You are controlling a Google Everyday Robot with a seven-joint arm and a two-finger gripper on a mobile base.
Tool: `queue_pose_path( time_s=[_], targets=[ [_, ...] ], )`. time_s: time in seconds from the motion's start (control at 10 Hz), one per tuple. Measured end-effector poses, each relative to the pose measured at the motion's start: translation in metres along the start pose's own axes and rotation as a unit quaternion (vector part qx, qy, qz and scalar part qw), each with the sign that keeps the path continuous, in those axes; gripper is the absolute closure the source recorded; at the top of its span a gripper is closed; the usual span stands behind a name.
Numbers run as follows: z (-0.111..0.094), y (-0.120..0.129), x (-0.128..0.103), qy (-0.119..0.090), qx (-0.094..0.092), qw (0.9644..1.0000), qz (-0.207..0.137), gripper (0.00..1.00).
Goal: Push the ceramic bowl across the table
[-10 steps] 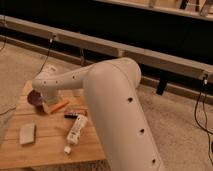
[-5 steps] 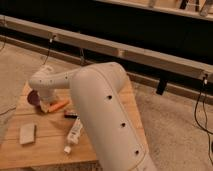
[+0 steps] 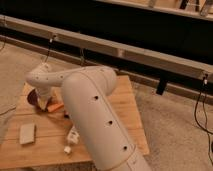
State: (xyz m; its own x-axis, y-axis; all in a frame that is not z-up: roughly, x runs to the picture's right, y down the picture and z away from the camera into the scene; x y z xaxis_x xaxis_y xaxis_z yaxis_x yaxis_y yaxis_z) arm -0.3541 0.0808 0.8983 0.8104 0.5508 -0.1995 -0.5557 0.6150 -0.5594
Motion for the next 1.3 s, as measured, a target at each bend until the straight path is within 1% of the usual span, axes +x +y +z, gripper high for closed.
queue_pose_path(
  time_s=[0.5, 0.8, 1.1, 1.3],
  targets=[
    [0.011, -0.007, -0.021, -0.008, -0.005, 0.9999, -0.008, 0.35],
    [0.012, -0.009, -0.035, -0.019, -0.008, 0.9996, -0.02, 0.35],
    [0.012, -0.014, -0.043, -0.025, -0.006, 0.9993, -0.027, 0.35],
    [0.013, -0.014, -0.045, -0.023, -0.006, 0.9992, -0.033, 0.35]
  ],
)
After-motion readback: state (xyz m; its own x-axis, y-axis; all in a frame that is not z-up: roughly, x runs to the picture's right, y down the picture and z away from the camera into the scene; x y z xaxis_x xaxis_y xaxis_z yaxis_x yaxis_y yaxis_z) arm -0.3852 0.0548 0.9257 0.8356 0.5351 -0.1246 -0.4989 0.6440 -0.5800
